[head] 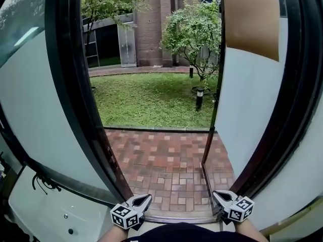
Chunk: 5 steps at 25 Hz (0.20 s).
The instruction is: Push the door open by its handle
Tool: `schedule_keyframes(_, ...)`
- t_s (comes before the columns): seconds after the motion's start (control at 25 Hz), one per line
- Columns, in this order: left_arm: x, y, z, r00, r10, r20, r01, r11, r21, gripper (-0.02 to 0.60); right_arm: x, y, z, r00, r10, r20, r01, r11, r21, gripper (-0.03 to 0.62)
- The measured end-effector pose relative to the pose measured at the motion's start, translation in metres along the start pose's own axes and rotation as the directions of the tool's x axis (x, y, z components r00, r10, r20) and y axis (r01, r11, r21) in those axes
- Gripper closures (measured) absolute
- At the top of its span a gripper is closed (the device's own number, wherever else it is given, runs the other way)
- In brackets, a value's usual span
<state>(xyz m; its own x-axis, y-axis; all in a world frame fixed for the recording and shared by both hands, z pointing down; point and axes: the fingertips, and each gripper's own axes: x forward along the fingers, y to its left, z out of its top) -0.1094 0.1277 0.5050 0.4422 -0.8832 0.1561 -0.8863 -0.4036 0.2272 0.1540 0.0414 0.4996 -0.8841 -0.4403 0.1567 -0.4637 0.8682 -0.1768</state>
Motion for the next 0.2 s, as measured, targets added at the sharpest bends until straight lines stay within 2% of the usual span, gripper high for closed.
schedule_keyframes(0.2, 0.0063, 0.0008, 0.0081, 1.0, 0.002, 0.019, -0.002, 1.0, -0.001, 0.58, -0.0002, -0.0058, 0.0061, 1.0, -0.001, -0.006, 0.001, 1.0, -0.02, 0.594)
